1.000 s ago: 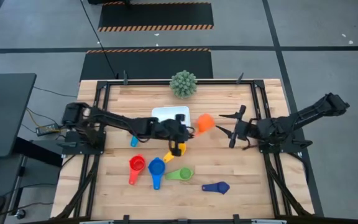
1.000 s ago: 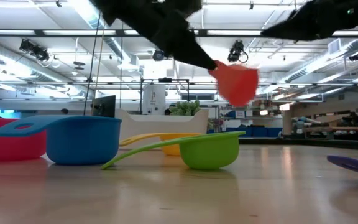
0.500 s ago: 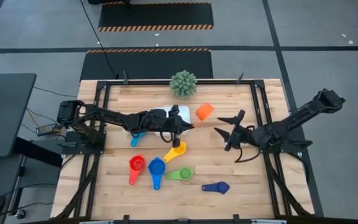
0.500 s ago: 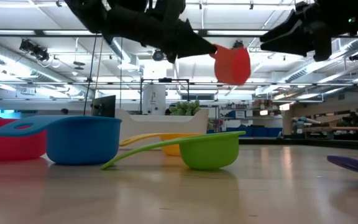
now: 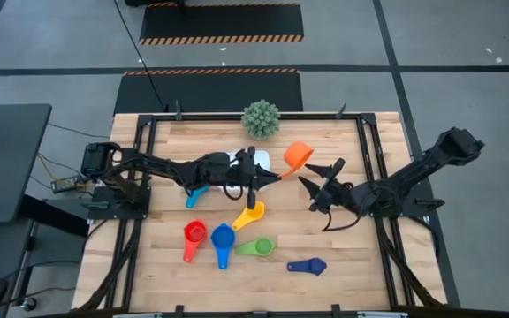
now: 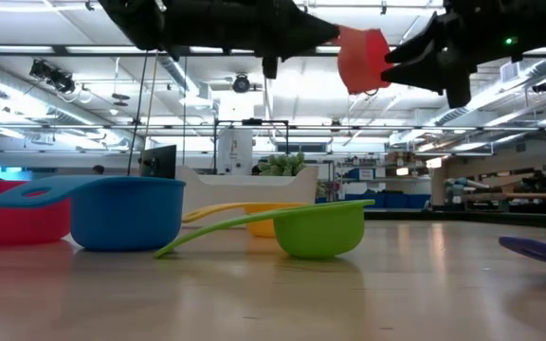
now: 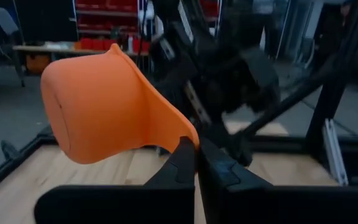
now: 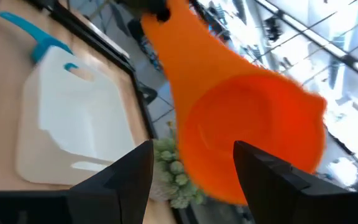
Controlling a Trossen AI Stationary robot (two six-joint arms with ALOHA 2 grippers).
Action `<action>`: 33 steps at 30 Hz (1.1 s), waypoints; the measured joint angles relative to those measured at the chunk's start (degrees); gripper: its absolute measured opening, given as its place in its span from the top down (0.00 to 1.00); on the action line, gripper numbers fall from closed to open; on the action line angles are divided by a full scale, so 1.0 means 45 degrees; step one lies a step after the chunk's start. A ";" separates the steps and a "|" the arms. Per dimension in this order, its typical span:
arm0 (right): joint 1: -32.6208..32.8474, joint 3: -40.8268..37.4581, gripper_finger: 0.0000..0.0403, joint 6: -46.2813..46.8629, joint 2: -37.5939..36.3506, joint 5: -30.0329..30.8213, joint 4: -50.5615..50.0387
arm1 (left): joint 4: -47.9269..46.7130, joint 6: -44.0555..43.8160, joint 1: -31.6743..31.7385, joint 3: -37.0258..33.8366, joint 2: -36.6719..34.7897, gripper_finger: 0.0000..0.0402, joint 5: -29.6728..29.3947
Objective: Nest measuring cups in basket
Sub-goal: Adjust the orange nesting cup
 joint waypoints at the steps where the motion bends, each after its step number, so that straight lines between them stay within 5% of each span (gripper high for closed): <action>1: 0.0000 0.0000 0.43 -0.0295 0.0169 0.0039 0.0395 | 0.0214 -0.0104 0.0000 0.0000 0.0000 0.98 -0.0007; 18: -0.1470 0.0000 0.66 -0.6166 0.1596 -0.0804 0.2940 | 0.0806 -0.2300 0.0000 0.0000 0.0015 0.97 0.0552; 33: -0.1656 0.0005 0.91 -0.6481 0.1592 -0.0988 0.2782 | 0.0878 -0.2241 0.0020 0.0024 0.0015 0.97 0.0562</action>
